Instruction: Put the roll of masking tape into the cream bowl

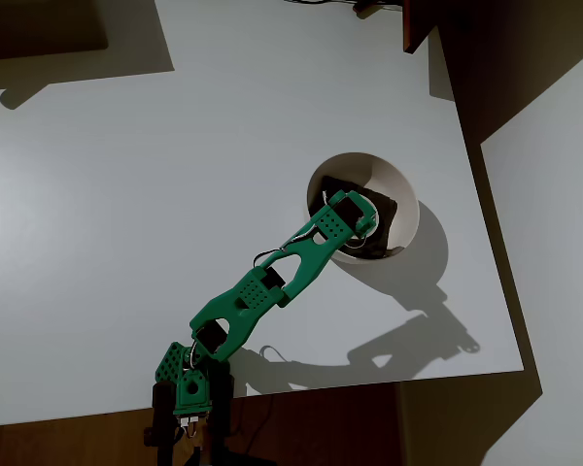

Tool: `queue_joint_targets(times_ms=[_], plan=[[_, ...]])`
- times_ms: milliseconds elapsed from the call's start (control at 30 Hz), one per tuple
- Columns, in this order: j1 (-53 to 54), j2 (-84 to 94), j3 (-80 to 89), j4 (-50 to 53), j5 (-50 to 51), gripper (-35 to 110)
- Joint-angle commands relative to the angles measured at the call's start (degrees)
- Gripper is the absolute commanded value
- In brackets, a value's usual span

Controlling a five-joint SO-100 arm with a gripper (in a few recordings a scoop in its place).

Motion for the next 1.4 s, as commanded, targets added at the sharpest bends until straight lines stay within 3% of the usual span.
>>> queue_joint_targets(times_ms=[0, 300, 733, 1067, 1367], plan=[[-0.18, 7.47, -2.55, -0.26, 2.02, -8], [-8.00, 22.85, -2.55, 6.06, 5.36, -8], [-35.60, 46.14, -1.32, 25.93, 7.03, -8], [-54.93, 68.91, 23.82, 24.35, 8.44, -8], [-56.34, 84.64, 54.93, 11.60, 5.54, -8]])
